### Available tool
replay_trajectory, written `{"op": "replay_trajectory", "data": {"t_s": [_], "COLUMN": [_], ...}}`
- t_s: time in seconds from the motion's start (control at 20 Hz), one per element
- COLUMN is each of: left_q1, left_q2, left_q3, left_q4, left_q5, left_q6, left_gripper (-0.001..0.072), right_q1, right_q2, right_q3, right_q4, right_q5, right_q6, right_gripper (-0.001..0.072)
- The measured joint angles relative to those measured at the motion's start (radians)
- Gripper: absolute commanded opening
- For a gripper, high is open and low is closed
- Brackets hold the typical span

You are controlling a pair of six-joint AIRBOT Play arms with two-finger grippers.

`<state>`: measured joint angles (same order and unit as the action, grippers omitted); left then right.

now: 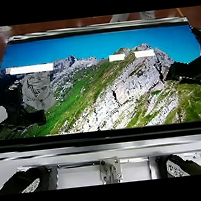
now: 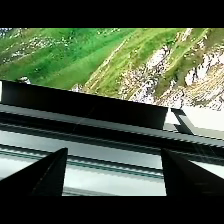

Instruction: Fold the shirts.

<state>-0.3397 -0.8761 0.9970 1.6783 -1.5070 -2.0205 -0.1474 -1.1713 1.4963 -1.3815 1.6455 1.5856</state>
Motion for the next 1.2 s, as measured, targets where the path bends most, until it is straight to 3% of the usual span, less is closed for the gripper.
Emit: {"op": "replay_trajectory", "data": {"t_s": [0.9,1.2], "left_q1": [0.000,0.000], "left_q2": [0.000,-0.019], "left_q3": [0.000,0.000], "left_q4": [0.000,-0.002], "left_q5": [0.001,0.129], "left_q6": [0.000,0.000], "left_gripper": [0.0710,0.0710], "right_q1": [0.000,0.000], "right_q2": [0.000,0.000], "right_q3": [0.000,0.000], "right_q4": [0.005,0.074], "right_q5": [-0.006,-0.022], "right_q6": [0.000,0.004], "right_gripper": [0.0678,0.0678]}}
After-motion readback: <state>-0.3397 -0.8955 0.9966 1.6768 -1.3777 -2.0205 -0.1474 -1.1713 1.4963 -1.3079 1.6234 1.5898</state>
